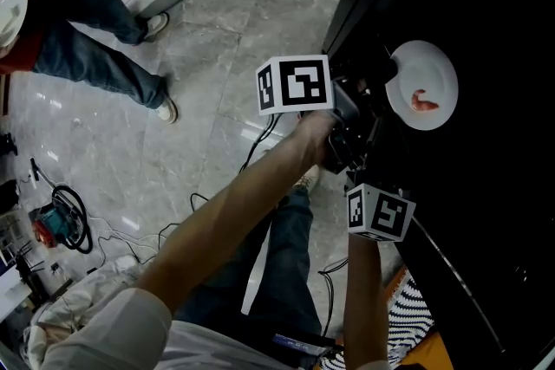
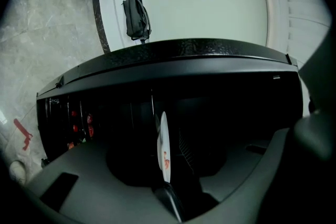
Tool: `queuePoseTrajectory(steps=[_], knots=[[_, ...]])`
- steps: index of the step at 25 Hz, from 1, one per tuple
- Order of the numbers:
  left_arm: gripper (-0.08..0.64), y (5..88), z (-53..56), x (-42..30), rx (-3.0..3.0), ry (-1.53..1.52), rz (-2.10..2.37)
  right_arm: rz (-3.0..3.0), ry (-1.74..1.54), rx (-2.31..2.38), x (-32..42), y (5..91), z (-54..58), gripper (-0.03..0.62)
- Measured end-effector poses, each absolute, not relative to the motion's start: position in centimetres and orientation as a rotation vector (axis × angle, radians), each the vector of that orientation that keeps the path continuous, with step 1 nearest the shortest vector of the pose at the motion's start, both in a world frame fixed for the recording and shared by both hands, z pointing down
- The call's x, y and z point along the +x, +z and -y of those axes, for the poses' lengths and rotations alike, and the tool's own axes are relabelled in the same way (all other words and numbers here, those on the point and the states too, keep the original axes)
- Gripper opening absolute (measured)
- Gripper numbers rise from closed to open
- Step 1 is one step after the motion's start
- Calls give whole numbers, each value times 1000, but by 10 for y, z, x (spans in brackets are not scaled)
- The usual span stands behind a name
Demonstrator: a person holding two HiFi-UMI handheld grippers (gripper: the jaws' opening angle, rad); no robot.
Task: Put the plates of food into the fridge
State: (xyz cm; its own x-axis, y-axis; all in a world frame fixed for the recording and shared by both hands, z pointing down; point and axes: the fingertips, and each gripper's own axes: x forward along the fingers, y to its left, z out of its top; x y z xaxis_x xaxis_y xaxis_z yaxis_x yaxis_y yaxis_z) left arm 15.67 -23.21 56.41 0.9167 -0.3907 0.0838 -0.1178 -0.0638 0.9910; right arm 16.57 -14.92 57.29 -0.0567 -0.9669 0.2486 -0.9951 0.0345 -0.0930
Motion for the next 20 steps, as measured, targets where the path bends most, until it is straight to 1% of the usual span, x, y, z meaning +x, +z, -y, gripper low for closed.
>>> queuePoseTrajectory(steps=[5,20], knots=[[130,568,225,148,1640,-195,391,2175,356,2073,164,571,157,9],[130,572,222,124,1612,-229,412,2128,345,2128,178,572,168,9]])
